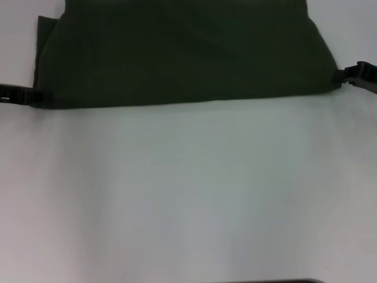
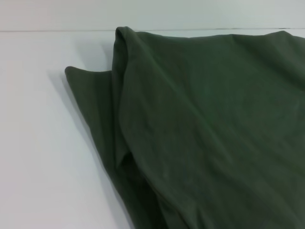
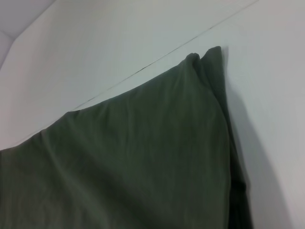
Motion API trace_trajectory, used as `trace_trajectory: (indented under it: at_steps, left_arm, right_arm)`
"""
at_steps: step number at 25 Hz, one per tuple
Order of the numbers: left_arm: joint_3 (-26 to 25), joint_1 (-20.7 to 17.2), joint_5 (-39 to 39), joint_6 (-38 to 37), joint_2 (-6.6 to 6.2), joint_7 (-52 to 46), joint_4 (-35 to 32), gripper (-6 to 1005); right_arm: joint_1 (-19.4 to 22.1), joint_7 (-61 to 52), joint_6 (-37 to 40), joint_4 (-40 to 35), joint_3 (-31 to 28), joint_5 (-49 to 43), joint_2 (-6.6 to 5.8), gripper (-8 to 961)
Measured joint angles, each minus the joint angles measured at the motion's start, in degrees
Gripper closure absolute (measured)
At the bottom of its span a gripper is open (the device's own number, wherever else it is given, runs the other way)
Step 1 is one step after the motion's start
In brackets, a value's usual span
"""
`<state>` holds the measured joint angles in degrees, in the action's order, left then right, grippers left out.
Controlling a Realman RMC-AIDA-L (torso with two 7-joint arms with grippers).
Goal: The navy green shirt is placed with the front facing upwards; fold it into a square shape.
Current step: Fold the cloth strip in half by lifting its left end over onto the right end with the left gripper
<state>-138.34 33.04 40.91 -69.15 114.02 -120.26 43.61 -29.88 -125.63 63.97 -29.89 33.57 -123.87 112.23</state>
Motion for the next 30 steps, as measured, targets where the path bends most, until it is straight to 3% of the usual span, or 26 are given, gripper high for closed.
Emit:
trace_trajectory:
  at_steps: [5, 11, 25, 30]
  left_arm:
    - [0.0, 0.0, -1.2, 0.3, 0.52, 0.1, 0.2, 578]
    - [-0.5, -0.5, -1.2, 0.3, 1.46, 0.1, 3.0, 671]
    - [0.0, -0.6, -2.0, 0.3, 1.71, 0.2, 2.8, 967]
    - [-0.1, -0.8, -2.6, 0.0, 1.81, 0.2, 3.1, 996]
  right_arm:
    - [0.0, 0.0, 0.0, -0.1, 0.0, 0.0, 0.15, 947]
    - [0.0, 0.0, 0.2, -0.3, 0.0, 0.0, 0.32, 947]
    - [0.5, 0.0, 0.2, -0.4, 0.1, 0.0, 0.35, 947]
    - [0.5, 0.4, 0.3, -0.4, 0.0, 0.0, 0.34, 946]
